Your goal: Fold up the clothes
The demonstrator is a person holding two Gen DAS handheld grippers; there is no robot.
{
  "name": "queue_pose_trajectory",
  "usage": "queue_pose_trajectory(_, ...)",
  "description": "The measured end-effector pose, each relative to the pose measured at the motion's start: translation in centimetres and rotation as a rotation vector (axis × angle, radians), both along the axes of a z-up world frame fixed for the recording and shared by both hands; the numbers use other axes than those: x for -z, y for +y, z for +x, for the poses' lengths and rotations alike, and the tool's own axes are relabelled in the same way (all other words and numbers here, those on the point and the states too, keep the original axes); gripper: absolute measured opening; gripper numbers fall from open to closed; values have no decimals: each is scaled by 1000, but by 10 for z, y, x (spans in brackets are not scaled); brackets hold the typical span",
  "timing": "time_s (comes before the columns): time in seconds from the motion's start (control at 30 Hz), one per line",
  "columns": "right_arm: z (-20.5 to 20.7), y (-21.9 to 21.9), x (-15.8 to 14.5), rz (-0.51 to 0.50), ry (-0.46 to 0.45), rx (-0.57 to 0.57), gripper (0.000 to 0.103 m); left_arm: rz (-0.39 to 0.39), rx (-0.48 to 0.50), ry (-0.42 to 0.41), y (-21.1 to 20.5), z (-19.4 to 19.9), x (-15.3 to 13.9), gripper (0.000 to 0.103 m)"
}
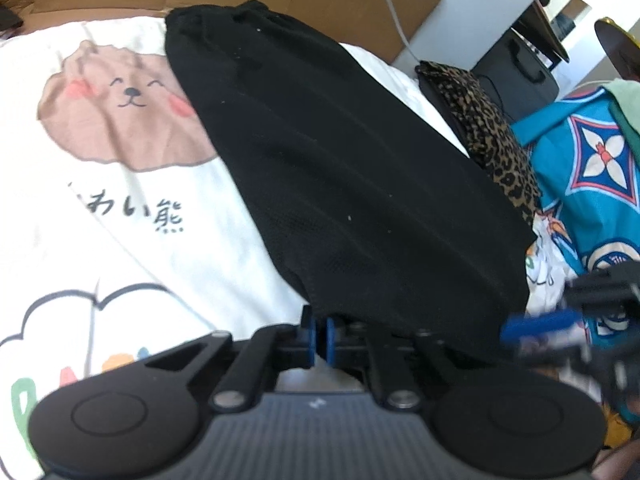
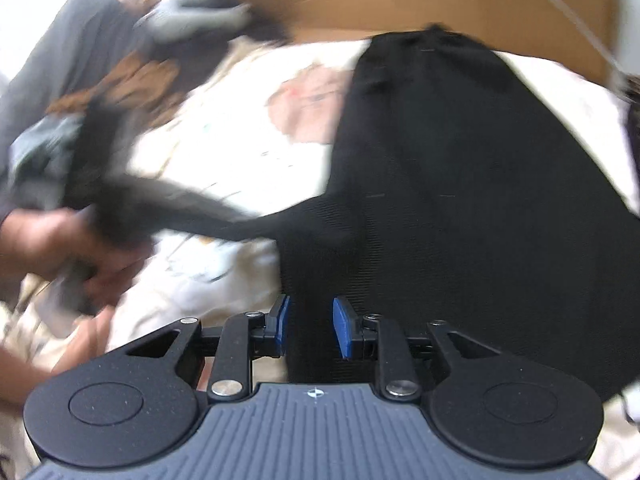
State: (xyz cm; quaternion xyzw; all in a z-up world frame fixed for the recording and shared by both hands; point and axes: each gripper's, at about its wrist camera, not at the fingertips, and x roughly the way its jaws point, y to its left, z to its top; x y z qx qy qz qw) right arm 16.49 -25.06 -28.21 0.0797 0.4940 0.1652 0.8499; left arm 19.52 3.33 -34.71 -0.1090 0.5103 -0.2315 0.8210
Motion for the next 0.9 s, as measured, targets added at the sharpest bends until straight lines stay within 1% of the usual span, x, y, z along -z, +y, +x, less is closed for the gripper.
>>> queue_pose_trajectory(0.17, 10, -46, 19, -99, 36, 226, 30, 7, -8, 5, 7, -4, -1, 5)
queue_pose_trajectory(0.23, 12, -59, 25, -114, 47, 277, 30, 11, -7, 9, 10, -5, -1, 5)
queue_pose_trajectory(0.4, 11, -71, 48, -164, 103, 317, 30, 33, -10, 25, 19, -8, -1, 5)
queue_pose_trajectory(0.47, 6, -76, 53, -167, 111, 321, 30, 51, -18, 28, 24, -13, -5, 0)
queue_pose_trajectory(0.53, 3, -80, 54, -167, 113, 325, 30, 47, -21, 24, 29, -14, -12, 0)
queue_pose_trajectory(0.63, 1, -93, 57, -140, 124, 364, 30, 36, -19, 16, 34, -14, -22, 1)
queue_pose_trajectory(0.73, -3, -99, 61, -142, 126, 382, 30, 34, 3, 3, 25, -6, -28, 1)
queue_pose_trajectory(0.9, -6, -101, 62, -142, 122, 385, 30, 37, 81, -43, -1, 6, -32, 1)
